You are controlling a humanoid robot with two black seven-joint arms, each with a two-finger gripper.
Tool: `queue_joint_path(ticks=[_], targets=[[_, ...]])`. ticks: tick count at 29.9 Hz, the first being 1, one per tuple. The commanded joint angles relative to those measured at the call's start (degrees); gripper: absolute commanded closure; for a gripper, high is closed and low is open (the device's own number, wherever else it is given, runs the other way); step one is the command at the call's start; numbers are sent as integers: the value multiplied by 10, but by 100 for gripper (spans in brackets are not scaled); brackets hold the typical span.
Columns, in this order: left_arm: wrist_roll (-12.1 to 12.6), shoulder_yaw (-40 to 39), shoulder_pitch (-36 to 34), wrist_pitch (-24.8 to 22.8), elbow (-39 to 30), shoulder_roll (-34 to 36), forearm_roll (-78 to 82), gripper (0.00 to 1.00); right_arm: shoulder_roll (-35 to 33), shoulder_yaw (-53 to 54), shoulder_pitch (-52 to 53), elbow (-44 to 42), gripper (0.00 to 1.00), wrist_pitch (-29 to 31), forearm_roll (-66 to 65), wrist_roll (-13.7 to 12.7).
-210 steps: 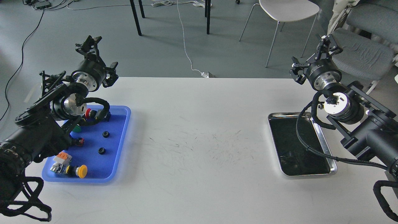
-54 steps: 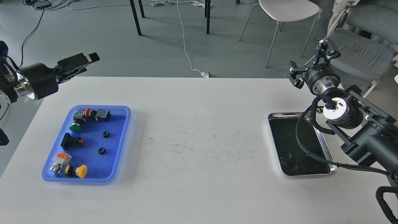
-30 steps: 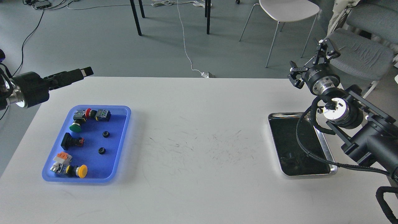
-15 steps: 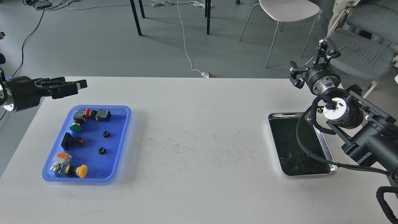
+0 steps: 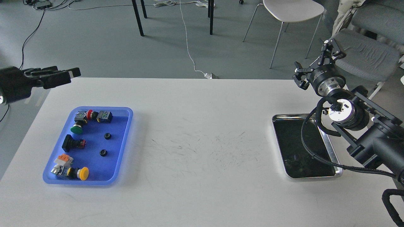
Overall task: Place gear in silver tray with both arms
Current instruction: 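Raise the left hand up and back above the blue tray, then lower the left hand into the blue tray toward a black gear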
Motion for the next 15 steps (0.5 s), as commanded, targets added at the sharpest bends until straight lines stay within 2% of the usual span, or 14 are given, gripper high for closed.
queue_joint_path(ticks=[1,5,15], targets=[[0,1,4,3,-17,-5,58,1,0,-1,0,0,1,0,-1,0],[0,3,10,23,-26,-8,155,1,0,-1,0,0,1,0,-11,0],[0,7,26,39,-32,-61,227,1,0,0,-1,0,1,-1,-19,0]])
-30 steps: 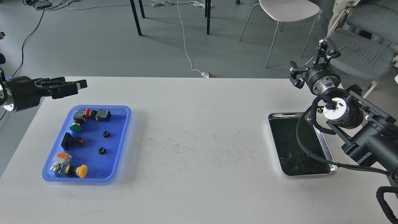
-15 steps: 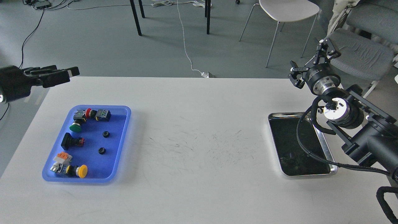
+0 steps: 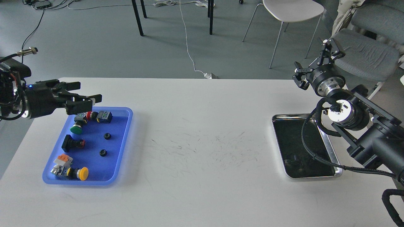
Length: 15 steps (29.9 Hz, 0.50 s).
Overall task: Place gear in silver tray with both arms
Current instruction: 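Lower the left hand into the blue tray toward a black gear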
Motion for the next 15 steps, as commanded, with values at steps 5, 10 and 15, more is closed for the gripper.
queue_joint_path(ticks=[5,10,15], targets=[[0,5,13,4,4,-35,35,1,0,2,-6,2,1,0,0,0],[0,9,32,7,0,-42,35,1,-6,5,-8,3,1,7,1,1],[0,10,39,17,3,-58,30,1,-32,13,-12,26,1,7,2,3]])
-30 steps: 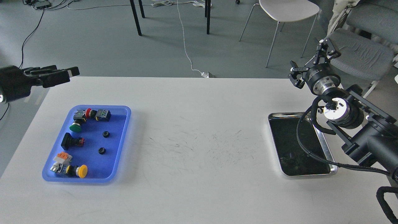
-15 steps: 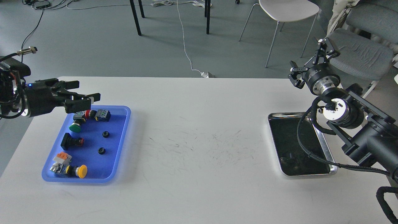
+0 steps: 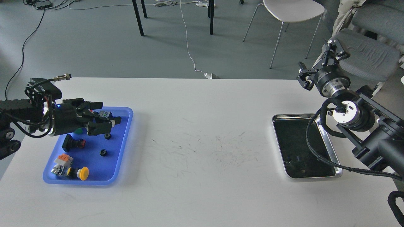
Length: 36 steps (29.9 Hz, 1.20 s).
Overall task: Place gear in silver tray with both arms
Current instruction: 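Lower the left hand into the blue tray toward a black gear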
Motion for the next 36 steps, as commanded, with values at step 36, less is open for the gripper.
queue_joint_path(ticks=[36], targets=[[0,27,64,62,82,-56,65,2,-26,19,-1,13,1,0,0,27]])
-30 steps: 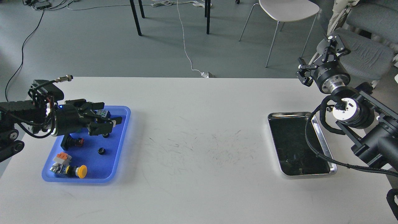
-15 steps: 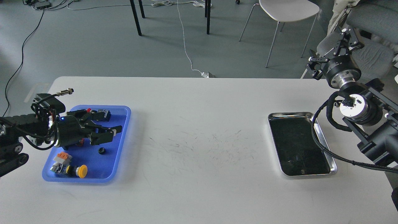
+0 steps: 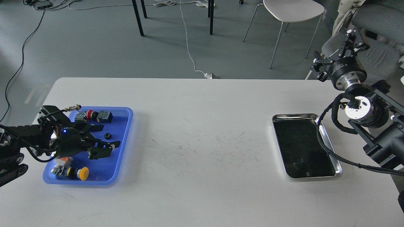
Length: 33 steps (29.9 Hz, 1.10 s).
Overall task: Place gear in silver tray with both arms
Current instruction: 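Lower the left hand into the blue tray toward a black gear, then close the left hand around the small black gear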
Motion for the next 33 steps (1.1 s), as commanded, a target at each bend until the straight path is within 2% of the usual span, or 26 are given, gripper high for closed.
queue_joint_path(ticks=[1,4,16,26,33], targets=[[0,-1,-2,1,15,-13,3,2,0,0,0,1,1,0,0,0],[0,-2,-6,1,28,-21,4,7,-1,0,0,0,1,0,0,0],[0,3,-7,23,86,-65,14,8,-1,0,-1,0,1,0,-1,0],[0,41,-6,84,118,-79,19,16,0,0,-2,0,1,0,-1,0],[0,42,-5,90,148,-81,18,21,3,0,-2,0,1,0,-2,0]])
